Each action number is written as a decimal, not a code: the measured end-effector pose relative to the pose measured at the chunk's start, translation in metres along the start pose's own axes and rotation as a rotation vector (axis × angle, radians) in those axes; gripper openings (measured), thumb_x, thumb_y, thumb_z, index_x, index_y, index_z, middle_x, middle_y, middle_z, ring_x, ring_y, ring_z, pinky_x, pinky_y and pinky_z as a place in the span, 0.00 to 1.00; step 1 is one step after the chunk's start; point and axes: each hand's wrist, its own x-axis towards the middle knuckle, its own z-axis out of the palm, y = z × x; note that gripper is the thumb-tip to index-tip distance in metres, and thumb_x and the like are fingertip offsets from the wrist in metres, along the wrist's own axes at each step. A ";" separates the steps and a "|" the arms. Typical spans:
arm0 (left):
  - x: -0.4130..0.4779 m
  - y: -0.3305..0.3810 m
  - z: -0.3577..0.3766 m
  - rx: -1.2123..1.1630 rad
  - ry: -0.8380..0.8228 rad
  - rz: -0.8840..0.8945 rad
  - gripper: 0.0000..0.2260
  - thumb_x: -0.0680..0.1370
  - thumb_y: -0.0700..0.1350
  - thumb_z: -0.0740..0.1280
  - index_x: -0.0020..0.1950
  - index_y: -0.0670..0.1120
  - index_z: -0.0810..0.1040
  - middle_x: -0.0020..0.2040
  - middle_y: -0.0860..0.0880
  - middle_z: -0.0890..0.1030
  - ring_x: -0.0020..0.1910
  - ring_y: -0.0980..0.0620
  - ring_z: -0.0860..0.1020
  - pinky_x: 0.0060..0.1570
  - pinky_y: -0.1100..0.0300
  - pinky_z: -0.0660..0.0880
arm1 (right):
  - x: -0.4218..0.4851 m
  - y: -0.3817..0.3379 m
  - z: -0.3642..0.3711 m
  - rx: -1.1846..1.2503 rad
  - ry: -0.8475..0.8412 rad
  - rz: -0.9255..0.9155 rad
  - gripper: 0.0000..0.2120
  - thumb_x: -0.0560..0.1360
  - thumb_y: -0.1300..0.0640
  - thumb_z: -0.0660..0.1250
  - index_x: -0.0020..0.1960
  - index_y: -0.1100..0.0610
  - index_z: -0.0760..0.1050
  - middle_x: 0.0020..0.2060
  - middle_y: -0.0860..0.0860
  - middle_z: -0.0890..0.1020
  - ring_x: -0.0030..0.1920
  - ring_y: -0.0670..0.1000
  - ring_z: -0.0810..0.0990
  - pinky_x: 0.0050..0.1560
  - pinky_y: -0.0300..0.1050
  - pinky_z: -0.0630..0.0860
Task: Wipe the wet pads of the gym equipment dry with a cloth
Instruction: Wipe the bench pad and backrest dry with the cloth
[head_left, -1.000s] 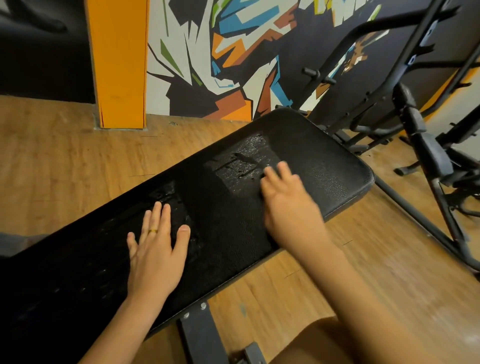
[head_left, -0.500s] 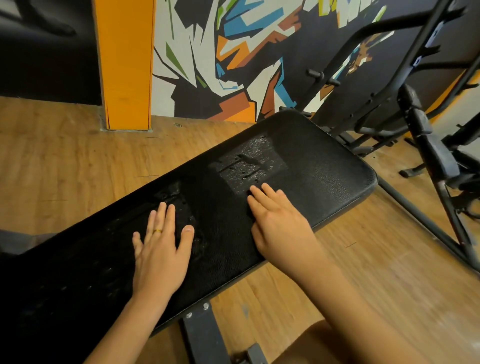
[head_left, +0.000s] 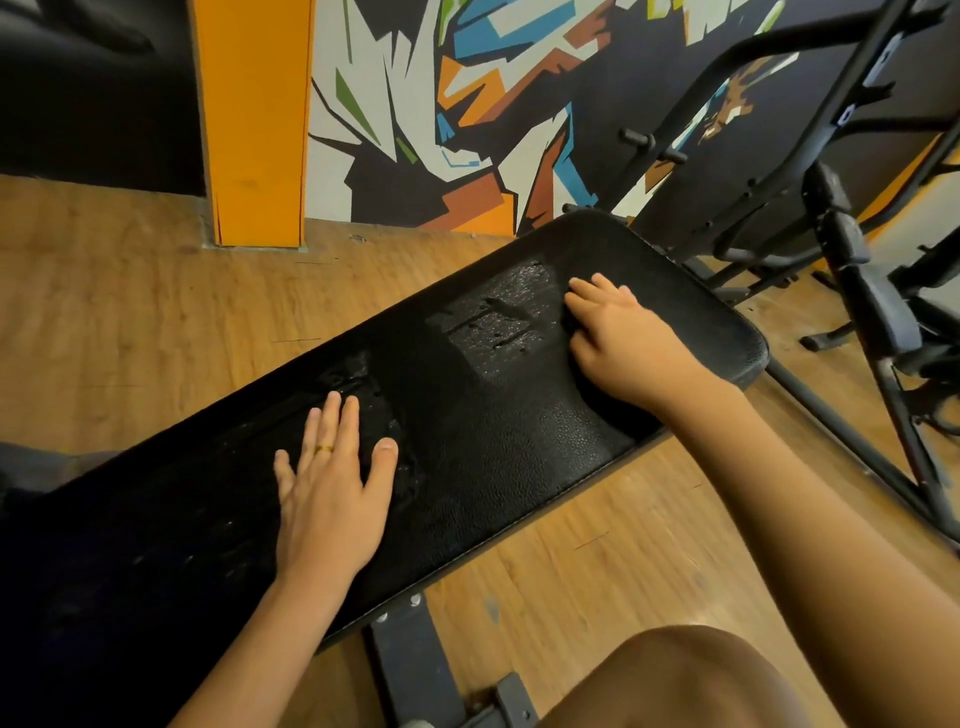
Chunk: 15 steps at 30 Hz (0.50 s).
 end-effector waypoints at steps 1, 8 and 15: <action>0.000 0.000 0.000 0.001 -0.003 -0.002 0.32 0.82 0.65 0.44 0.83 0.51 0.51 0.83 0.53 0.49 0.82 0.55 0.45 0.79 0.42 0.43 | -0.006 0.000 -0.001 -0.003 -0.016 -0.005 0.17 0.81 0.60 0.57 0.68 0.64 0.71 0.71 0.61 0.69 0.71 0.63 0.64 0.69 0.58 0.60; 0.000 0.002 -0.001 0.002 -0.017 -0.019 0.31 0.82 0.62 0.47 0.83 0.52 0.50 0.83 0.54 0.48 0.81 0.56 0.44 0.79 0.43 0.42 | -0.046 0.008 0.013 0.004 0.090 -0.032 0.20 0.81 0.60 0.60 0.71 0.64 0.71 0.74 0.60 0.68 0.75 0.65 0.62 0.71 0.63 0.62; -0.001 0.003 -0.003 -0.003 -0.005 -0.006 0.34 0.80 0.65 0.43 0.83 0.51 0.51 0.83 0.53 0.49 0.82 0.55 0.45 0.79 0.44 0.43 | 0.034 0.016 0.015 -0.093 0.107 -0.052 0.16 0.82 0.57 0.57 0.64 0.65 0.74 0.66 0.62 0.74 0.67 0.65 0.68 0.66 0.60 0.65</action>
